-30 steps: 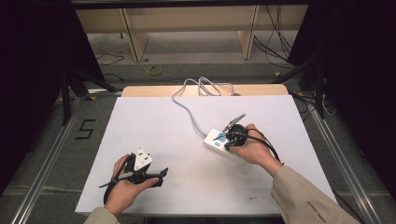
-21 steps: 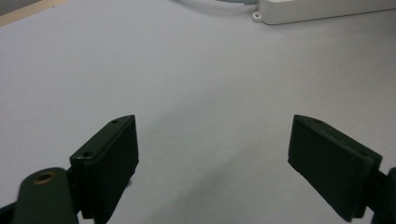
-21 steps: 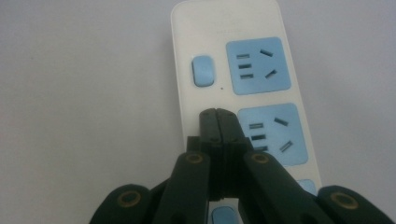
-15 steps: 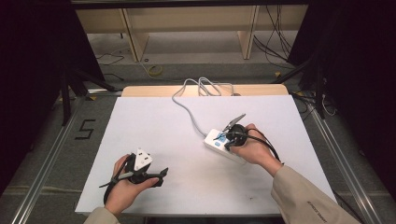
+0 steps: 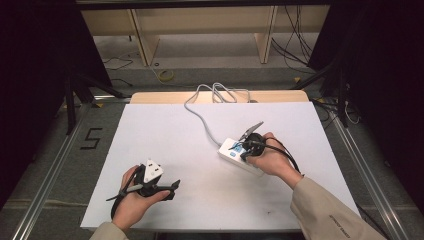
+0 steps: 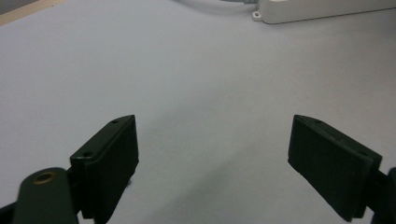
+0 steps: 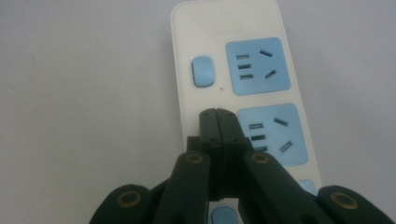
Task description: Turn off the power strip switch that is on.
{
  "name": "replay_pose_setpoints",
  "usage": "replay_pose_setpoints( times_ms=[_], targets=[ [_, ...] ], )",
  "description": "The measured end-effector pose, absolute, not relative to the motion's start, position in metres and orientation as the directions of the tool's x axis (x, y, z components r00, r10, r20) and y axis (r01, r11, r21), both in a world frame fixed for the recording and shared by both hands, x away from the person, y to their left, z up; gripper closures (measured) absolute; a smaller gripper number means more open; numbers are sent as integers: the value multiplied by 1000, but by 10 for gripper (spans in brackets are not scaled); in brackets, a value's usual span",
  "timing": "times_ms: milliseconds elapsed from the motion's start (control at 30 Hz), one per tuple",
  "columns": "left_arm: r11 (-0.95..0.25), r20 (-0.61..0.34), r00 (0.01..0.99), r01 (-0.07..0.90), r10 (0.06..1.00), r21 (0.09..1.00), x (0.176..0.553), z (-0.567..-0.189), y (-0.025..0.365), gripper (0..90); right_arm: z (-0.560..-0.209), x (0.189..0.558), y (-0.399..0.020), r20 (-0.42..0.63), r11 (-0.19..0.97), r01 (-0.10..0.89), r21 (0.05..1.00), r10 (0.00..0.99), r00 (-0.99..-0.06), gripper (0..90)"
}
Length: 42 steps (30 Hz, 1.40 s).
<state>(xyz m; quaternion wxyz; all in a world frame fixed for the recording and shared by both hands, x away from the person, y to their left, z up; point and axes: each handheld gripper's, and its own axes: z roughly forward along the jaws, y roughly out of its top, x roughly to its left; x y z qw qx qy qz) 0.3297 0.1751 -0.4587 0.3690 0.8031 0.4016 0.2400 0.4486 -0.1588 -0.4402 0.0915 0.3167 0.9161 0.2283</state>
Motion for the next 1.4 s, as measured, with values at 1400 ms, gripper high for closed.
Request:
replay_pose_setpoints(
  times_ms=[1400],
  targets=[
    [-409,91,566,467,819,784,330,-459,175,159,-440,449,-158,-29,699,535,475,620,-784,900]
  ],
)
